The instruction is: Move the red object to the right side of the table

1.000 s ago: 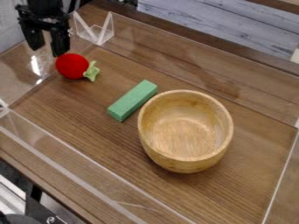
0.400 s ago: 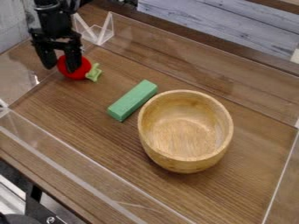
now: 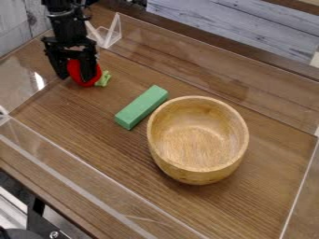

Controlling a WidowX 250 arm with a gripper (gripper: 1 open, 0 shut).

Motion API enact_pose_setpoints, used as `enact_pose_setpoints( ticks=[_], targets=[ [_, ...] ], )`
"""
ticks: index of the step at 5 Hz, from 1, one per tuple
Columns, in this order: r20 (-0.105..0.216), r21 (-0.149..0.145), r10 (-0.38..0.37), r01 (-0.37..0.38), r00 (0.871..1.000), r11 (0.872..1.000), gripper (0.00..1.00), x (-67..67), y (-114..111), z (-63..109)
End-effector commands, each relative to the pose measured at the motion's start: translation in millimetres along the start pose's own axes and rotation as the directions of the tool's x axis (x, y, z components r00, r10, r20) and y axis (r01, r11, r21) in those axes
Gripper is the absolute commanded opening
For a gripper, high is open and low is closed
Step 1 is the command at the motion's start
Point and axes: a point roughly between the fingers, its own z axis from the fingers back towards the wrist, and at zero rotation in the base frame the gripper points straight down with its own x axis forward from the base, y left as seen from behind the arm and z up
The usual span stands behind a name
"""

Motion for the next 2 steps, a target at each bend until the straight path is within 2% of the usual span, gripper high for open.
enact_pose_setpoints(
  ticks=[1, 2],
  targets=[
    [0.049, 0.012, 0.055, -0.056, 0.997, 0.998, 1.0, 9.2, 3.4, 6.7],
    [0.047, -0.001, 0.085, -0.085, 0.995, 0.996, 1.0, 9.3, 3.0, 6.0]
  ],
)
